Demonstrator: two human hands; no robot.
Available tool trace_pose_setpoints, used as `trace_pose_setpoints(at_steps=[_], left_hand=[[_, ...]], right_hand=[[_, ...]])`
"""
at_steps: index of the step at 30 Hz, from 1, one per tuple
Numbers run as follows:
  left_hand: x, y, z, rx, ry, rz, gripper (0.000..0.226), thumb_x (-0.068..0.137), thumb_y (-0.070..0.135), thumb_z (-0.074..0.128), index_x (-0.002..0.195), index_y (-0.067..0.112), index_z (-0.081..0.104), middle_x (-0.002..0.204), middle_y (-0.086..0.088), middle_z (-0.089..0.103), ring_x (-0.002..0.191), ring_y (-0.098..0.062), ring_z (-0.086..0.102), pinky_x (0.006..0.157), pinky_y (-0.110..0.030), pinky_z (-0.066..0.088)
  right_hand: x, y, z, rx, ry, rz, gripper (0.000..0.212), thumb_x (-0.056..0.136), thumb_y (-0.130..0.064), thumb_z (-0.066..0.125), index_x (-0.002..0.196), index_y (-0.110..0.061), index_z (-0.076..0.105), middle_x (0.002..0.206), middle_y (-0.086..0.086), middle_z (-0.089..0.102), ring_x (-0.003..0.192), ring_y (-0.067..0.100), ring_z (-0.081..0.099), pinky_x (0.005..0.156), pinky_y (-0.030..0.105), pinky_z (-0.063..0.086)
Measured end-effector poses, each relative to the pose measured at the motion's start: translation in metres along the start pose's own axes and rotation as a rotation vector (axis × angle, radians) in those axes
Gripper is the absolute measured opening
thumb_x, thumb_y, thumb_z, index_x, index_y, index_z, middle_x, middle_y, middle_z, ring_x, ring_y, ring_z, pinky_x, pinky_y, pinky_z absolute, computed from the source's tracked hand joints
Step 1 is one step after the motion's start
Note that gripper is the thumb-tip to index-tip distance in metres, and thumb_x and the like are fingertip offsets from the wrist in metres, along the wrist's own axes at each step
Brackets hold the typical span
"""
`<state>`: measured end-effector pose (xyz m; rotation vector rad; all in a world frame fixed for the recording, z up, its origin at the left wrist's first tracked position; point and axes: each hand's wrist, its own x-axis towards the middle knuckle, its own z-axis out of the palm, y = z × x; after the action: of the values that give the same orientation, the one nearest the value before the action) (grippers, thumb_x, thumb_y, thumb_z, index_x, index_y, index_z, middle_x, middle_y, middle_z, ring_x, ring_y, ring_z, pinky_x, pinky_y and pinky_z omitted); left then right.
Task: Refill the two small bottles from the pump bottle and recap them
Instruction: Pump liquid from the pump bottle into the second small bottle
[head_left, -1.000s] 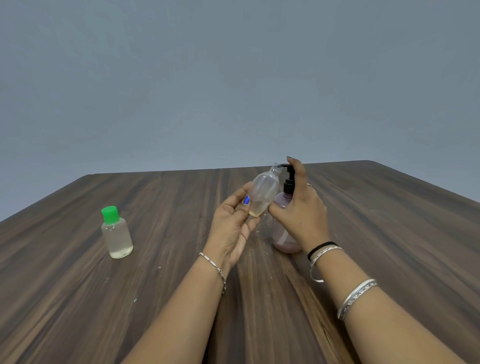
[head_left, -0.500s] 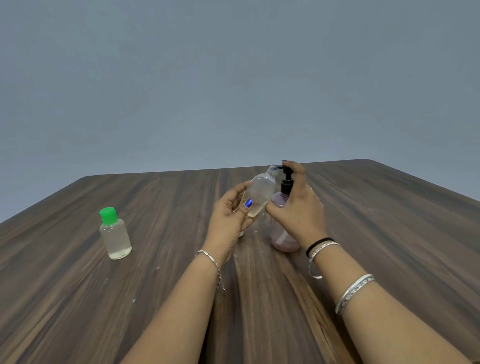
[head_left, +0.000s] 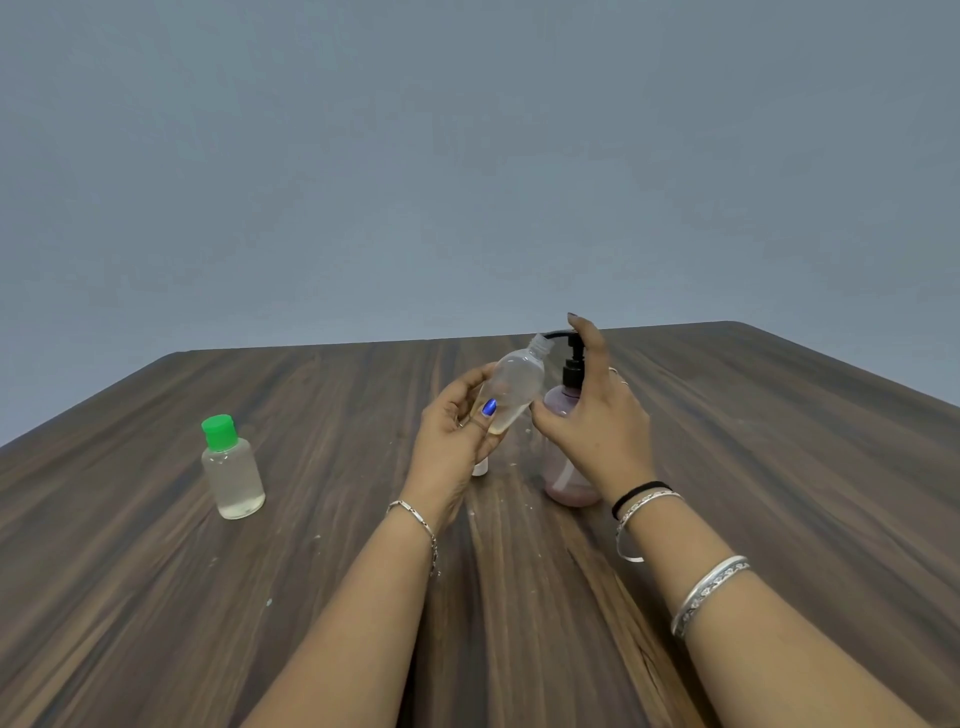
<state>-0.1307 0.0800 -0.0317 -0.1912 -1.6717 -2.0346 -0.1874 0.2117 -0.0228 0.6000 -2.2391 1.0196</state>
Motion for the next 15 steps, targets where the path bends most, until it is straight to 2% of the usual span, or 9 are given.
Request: trace_pose_setpoints(at_steps=[8, 12, 15], left_hand=[[-0.0015, 0.0003, -0.0003, 0.018, -0.015, 0.001, 0.028, 0.090, 0.005, 0.053, 0.104, 0.028, 0.062, 0.106, 0.008, 0.068, 0.098, -0.004, 0.064, 0.082, -0.022, 0.054], [-0.0014, 0.0005, -0.0005, 0.019, -0.009, 0.003, 0.027, 0.090, 0.005, 0.053, 0.104, 0.027, 0.062, 0.103, 0.009, 0.069, 0.098, -0.005, 0.064, 0.082, -0.022, 0.054], [-0.0011, 0.0007, -0.0013, 0.025, -0.005, 0.007, 0.029, 0.091, 0.004, 0.052, 0.104, 0.028, 0.062, 0.101, 0.012, 0.069, 0.096, -0.003, 0.065, 0.082, -0.022, 0.054]], right_hand=[[0.0022, 0.0006, 0.0050, 0.012, 0.048, -0.012, 0.058, 0.077, -0.026, 0.065, 0.114, -0.038, 0.021, 0.087, -0.004, 0.057, 0.085, 0.019, 0.057, 0.064, 0.028, 0.041], [0.0009, 0.0001, 0.0040, 0.022, 0.056, -0.006, 0.061, 0.077, -0.030, 0.064, 0.117, -0.041, 0.020, 0.087, -0.004, 0.058, 0.086, 0.019, 0.057, 0.066, 0.029, 0.043], [-0.0002, 0.0013, 0.0029, 0.014, 0.020, -0.019, 0.071, 0.078, -0.035, 0.064, 0.127, -0.045, 0.014, 0.092, -0.006, 0.057, 0.088, 0.016, 0.057, 0.068, 0.029, 0.045]])
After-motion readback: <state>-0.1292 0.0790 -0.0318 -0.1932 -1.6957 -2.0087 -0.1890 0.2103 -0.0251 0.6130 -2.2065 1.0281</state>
